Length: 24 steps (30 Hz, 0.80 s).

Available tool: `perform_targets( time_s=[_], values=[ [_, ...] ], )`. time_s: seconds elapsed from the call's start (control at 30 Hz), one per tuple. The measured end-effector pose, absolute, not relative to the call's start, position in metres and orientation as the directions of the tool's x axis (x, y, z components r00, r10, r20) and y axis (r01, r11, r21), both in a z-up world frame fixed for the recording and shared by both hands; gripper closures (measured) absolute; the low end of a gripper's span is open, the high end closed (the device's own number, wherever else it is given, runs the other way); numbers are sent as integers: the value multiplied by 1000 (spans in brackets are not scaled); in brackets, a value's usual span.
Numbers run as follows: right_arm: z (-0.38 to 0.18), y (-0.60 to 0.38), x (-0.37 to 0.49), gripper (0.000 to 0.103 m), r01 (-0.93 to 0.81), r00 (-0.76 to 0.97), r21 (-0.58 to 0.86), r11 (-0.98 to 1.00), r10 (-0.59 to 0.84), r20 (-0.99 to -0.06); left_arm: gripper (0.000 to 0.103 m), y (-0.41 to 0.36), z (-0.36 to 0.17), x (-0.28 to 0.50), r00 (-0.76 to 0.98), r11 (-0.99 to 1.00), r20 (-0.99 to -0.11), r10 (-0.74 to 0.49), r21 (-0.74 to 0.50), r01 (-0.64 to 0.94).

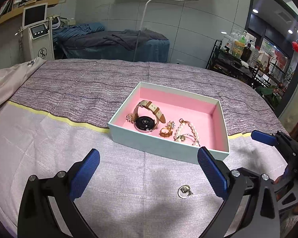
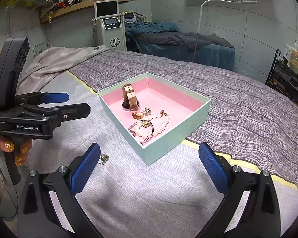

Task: Organize jewelry
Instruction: 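Withdraw both grippers from the box toward the green-stone gold ring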

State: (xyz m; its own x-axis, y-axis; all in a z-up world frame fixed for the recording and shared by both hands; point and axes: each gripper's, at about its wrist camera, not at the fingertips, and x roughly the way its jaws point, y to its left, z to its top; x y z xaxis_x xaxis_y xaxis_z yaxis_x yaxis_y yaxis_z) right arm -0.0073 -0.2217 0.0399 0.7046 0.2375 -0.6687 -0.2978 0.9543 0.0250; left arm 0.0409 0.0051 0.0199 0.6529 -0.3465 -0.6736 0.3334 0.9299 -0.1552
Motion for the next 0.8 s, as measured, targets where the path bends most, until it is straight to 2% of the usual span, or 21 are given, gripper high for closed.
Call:
perform_targets(
  time_s=[0.2,0.37,0.5,0.8],
  values=[
    [32,-231,-20,5,-280,690,39,959,229,-686,8,5,2,20,614,915,-699,-366,-151,373],
    [22,-233,-26,5,-274,671,52,960,230,-705,27,-14,-15,3,575,892,-732,-365,-99,440],
    [18,-238,-29,5,-261,664,62,963,226,-713,47,-31,-26,-2,549,872,-759,-352,-53,486],
    [15,-241,-30,5,-250,657,81,965,230,-718,66,-52,-40,-4,532,847,-766,-360,-29,531]
  ],
)
